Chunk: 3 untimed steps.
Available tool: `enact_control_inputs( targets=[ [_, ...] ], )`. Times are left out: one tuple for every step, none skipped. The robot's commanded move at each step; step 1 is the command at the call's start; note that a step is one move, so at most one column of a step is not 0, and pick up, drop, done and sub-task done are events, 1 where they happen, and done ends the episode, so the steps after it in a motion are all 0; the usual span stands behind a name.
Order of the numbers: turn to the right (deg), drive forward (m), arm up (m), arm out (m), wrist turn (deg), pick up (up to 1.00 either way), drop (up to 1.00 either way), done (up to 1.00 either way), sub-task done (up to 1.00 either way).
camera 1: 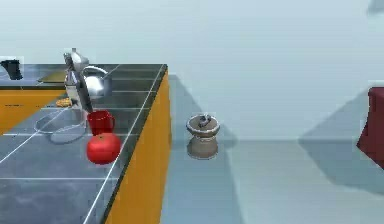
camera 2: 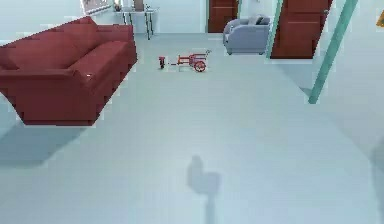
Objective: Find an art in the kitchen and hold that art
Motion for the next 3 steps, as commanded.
enact_control_inputs(
  targets=[
    [45.0, 0.0, 0.0, 0.0, 0.0, 0.0, 0.0, 0.0, 0.0],
    [45.0, 0.0, 0.0, 0.0, 0.0, 0.0, 0.0, 0.0, 0.0],
    [42.0, 0.0, 0.0, 0.0, 0.0, 0.0, 0.0, 0.0, 0.0]
  ],
)
